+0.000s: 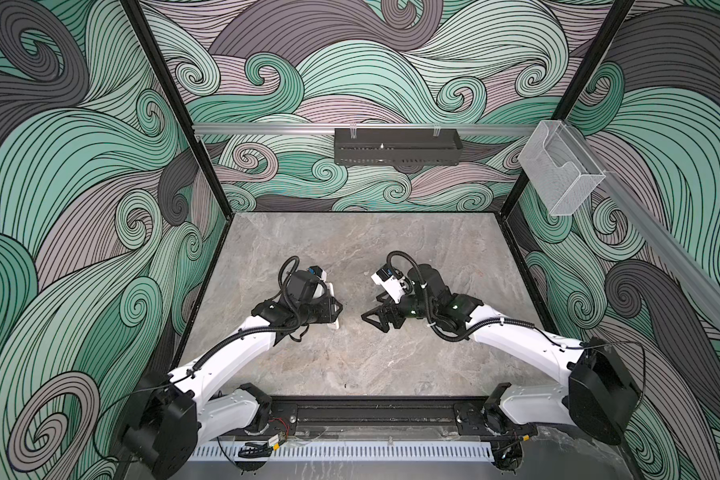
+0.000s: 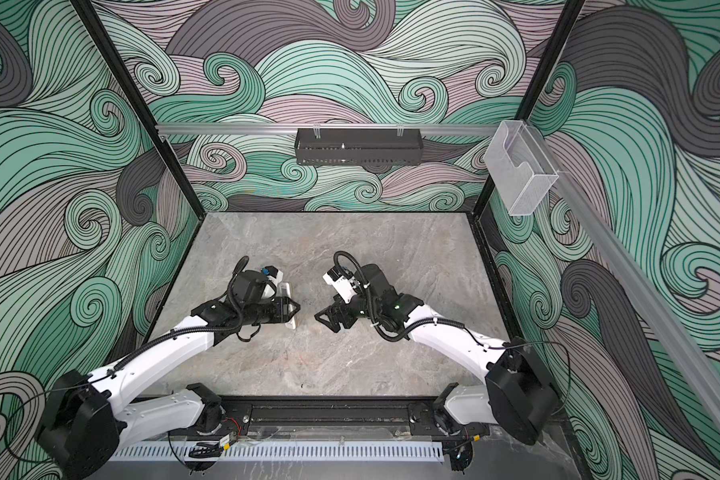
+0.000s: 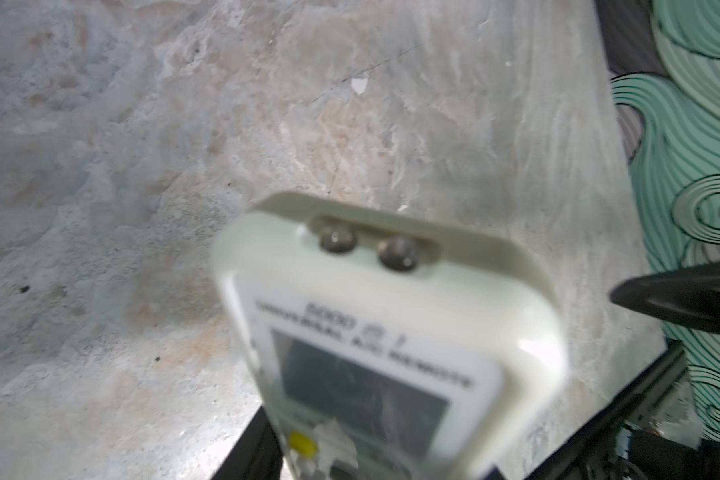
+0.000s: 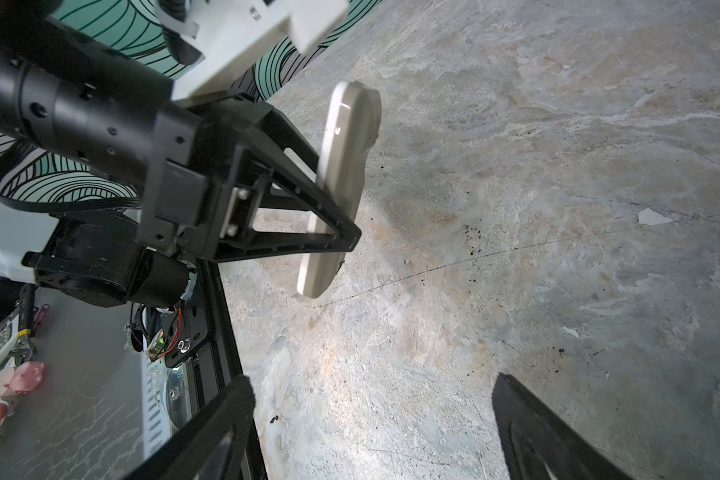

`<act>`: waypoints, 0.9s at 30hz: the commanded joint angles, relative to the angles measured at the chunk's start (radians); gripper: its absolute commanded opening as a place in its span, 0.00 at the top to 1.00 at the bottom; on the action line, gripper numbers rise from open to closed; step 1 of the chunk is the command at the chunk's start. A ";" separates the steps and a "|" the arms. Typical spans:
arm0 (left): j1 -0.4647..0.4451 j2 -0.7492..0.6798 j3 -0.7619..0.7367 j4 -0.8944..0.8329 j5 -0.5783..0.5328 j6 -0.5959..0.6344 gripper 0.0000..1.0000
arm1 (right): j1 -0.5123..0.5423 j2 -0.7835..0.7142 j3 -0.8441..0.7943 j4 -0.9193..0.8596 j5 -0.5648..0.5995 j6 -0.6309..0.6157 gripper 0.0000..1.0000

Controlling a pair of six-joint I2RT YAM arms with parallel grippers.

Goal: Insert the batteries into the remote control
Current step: 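Lower the remote onto the table with the left gripper while the right gripper releases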

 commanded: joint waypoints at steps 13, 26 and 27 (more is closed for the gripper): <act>-0.005 0.152 0.049 -0.066 -0.033 0.010 1.00 | -0.003 0.009 0.004 -0.009 0.020 -0.010 0.09; -0.013 0.287 0.122 -0.169 -0.145 0.016 1.00 | -0.003 0.013 0.013 -0.016 0.027 -0.014 0.09; -0.017 0.298 0.125 -0.169 -0.149 0.016 1.00 | -0.002 0.015 0.013 -0.016 0.028 -0.014 0.09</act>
